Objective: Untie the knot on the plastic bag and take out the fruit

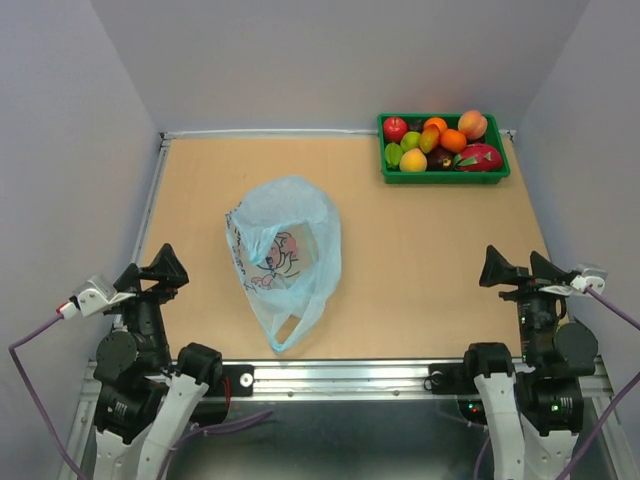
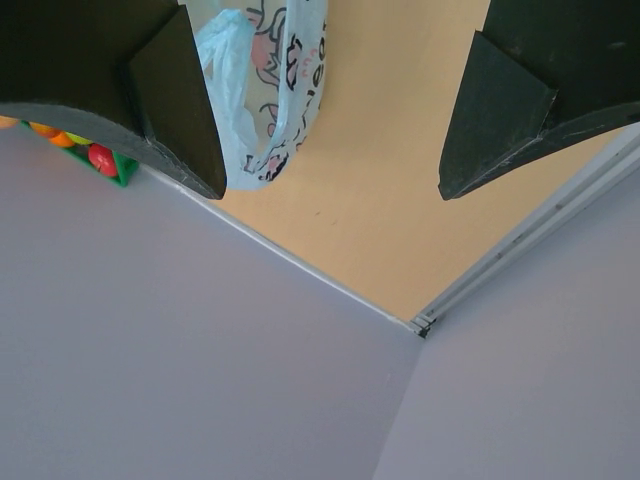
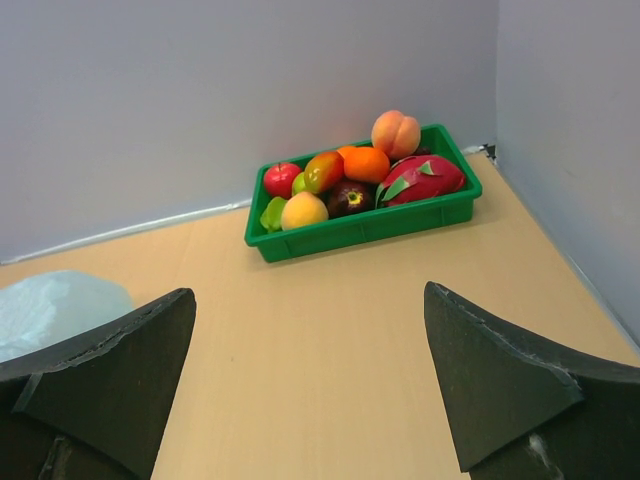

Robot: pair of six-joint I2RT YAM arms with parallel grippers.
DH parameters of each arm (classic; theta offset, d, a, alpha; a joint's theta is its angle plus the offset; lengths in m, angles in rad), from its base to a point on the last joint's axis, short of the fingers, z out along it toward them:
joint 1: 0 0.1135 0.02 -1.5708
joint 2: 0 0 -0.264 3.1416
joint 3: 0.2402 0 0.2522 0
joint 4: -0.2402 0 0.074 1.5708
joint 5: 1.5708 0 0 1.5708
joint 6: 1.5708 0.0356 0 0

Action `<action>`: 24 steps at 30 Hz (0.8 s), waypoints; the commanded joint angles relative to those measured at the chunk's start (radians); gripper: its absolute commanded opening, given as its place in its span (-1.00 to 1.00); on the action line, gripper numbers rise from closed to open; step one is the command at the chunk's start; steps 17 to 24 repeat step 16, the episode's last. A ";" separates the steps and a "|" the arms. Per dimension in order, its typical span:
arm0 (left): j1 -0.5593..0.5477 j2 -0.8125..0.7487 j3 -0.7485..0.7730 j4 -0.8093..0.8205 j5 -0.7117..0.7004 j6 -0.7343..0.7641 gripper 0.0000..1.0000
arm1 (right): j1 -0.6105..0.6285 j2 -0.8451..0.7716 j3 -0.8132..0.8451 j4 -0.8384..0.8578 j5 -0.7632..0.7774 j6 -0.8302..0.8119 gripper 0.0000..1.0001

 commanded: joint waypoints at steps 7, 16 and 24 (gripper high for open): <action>0.033 -0.189 -0.014 0.069 -0.037 0.028 0.97 | 0.036 -0.002 -0.020 0.036 0.039 -0.013 1.00; 0.088 -0.189 -0.030 0.100 0.009 0.057 0.97 | 0.044 -0.002 -0.026 0.040 0.053 -0.016 1.00; 0.088 -0.189 -0.030 0.100 0.009 0.057 0.97 | 0.044 -0.002 -0.026 0.040 0.053 -0.016 1.00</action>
